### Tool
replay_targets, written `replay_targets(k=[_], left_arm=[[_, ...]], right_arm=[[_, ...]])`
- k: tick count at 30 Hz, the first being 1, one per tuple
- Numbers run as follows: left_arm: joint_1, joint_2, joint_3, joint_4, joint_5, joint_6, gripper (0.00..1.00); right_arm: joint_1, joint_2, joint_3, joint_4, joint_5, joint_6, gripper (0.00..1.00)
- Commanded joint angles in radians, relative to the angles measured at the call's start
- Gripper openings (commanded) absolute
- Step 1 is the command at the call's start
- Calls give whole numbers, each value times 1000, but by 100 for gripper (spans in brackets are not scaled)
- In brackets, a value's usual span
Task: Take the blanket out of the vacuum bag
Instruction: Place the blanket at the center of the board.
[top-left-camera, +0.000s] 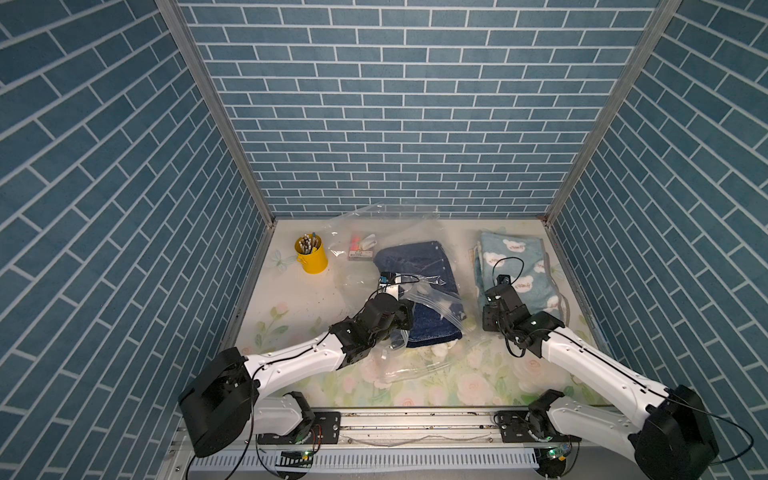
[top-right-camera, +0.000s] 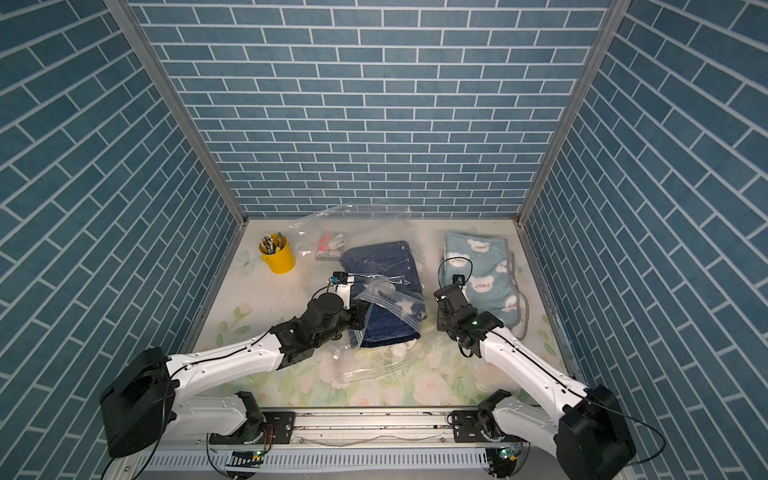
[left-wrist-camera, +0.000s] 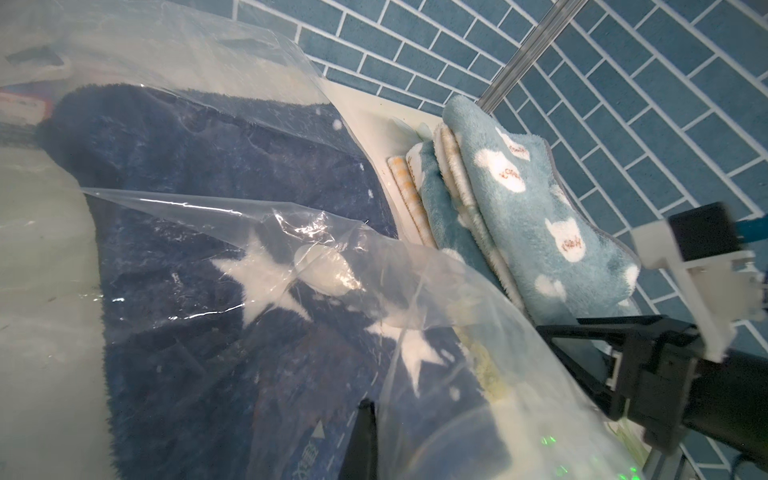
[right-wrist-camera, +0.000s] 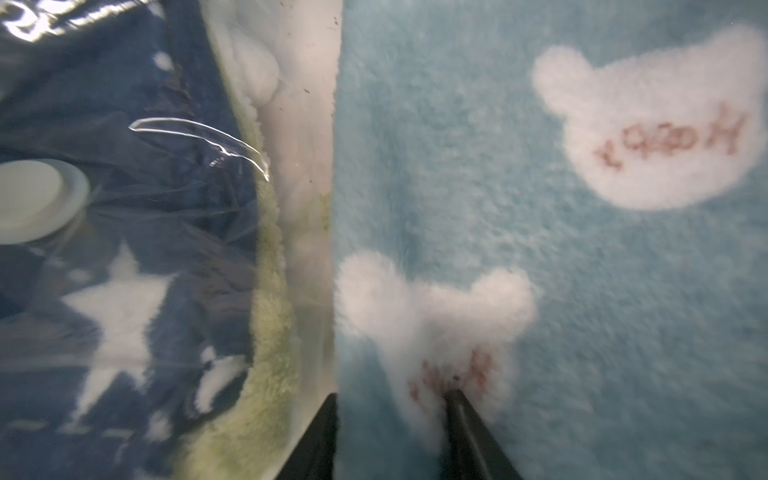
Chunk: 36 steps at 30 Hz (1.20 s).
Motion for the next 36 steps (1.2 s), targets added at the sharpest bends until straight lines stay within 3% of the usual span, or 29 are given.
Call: replay_targets(k=[1, 4, 7, 10, 13, 18, 21, 26, 32, 36], left_arm=[[-6, 17, 34, -17, 16, 19, 1], [-13, 16, 54, -34, 19, 37, 1], [-19, 15, 71, -52, 16, 52, 0], [-21, 20, 80, -68, 15, 60, 0], [-22, 33, 94, -81, 16, 60, 0], [-22, 55, 132, -88, -3, 62, 0], [-22, 71, 145, -89, -18, 62, 0], [-22, 91, 149, -88, -34, 55, 0], [-22, 107, 154, -68, -10, 52, 0], [-25, 129, 167, -59, 30, 58, 0]], right_arm=[[5, -100, 89, -67, -85, 1, 48], [23, -186, 67, 4, -307, 40, 42], [89, -258, -11, 130, -523, 104, 24], [191, -314, -71, 215, -608, 140, 12], [298, -319, -122, 286, -664, 153, 6], [497, -193, -167, 384, -642, 143, 5], [525, -68, -183, 394, -571, 145, 3], [455, 32, -247, 442, -360, 246, 2], [307, 28, -331, 512, -276, 290, 2], [209, 14, -334, 544, -298, 267, 2]])
